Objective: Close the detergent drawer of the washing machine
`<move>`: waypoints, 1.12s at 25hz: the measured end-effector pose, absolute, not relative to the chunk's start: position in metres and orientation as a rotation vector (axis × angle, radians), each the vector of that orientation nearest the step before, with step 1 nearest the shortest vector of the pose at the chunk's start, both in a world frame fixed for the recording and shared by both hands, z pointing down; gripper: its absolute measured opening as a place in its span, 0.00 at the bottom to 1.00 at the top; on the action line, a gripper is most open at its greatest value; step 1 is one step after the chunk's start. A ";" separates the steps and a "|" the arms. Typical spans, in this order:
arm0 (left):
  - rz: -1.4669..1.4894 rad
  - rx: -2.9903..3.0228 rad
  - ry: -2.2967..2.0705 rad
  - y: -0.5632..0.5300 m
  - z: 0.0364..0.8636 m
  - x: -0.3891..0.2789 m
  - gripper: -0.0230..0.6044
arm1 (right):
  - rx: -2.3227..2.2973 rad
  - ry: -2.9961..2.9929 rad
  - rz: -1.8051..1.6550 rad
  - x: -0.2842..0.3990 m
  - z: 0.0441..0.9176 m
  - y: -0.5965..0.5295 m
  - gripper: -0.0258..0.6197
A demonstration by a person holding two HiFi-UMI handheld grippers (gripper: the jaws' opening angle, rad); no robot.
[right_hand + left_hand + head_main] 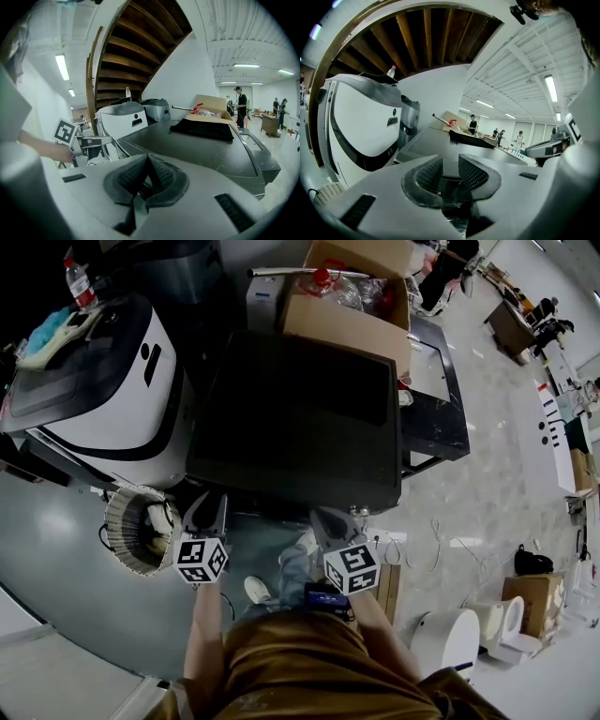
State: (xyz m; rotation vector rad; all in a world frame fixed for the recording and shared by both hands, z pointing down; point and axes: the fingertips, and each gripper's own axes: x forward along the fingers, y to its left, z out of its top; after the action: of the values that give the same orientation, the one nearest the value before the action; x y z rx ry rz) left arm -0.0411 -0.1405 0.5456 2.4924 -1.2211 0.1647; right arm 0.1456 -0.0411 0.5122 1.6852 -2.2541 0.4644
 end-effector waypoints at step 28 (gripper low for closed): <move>0.214 2.618 -1.227 -0.096 0.476 -0.060 0.07 | 1.804 -2.245 0.397 0.127 0.477 -0.018 0.06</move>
State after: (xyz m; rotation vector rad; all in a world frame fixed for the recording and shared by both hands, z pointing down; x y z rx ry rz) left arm -0.0601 -0.0961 0.4760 2.6184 -1.2265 0.2139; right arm 0.1273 -0.0182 0.4773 1.8035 -2.2451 0.3975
